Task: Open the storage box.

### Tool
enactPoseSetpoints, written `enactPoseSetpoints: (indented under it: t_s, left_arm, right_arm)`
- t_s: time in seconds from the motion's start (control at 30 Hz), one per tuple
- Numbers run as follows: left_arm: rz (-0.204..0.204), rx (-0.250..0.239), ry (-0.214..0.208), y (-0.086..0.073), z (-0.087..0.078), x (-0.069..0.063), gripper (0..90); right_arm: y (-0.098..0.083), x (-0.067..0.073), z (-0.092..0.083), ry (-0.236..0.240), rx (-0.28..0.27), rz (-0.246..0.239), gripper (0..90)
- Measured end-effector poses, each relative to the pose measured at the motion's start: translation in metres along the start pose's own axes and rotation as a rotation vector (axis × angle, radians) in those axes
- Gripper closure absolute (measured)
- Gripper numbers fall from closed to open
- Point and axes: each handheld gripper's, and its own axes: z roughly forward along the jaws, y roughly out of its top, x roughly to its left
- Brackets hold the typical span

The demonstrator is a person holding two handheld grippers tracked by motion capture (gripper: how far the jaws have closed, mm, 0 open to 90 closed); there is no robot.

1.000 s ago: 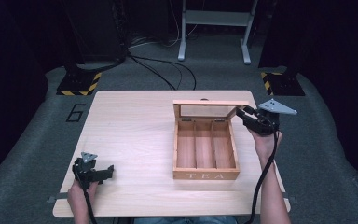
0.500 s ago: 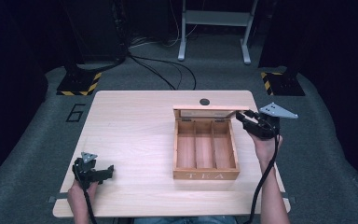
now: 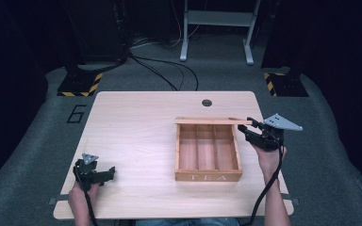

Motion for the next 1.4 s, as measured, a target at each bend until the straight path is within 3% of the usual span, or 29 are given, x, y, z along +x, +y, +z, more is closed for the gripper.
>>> enactPoseSetpoints:
  t_s: [0.37, 0.93, 1.2, 1.4]
  left_arm:
    - [-0.001, 0.0, 0.001, 0.0, 0.0, 0.0, 0.5]
    - [-0.001, -0.001, 0.0, 0.0, 0.0, 0.0, 0.5]
    - [-0.001, -0.001, 0.0, 0.0, 0.0, 0.0, 0.5]
    - [-0.002, -0.001, 0.0, 0.0, 0.0, 0.0, 0.5]
  right_arm:
    - [-0.031, 0.011, -0.007, 0.021, 0.044, 0.008, 45.8]
    - [-0.089, 0.017, -0.011, 0.037, 0.131, 0.084, 36.6]
    - [-0.107, 0.018, -0.013, 0.034, 0.186, 0.096, 34.2]
    - [-0.114, 0.019, -0.014, 0.043, 0.197, 0.117, 34.2]
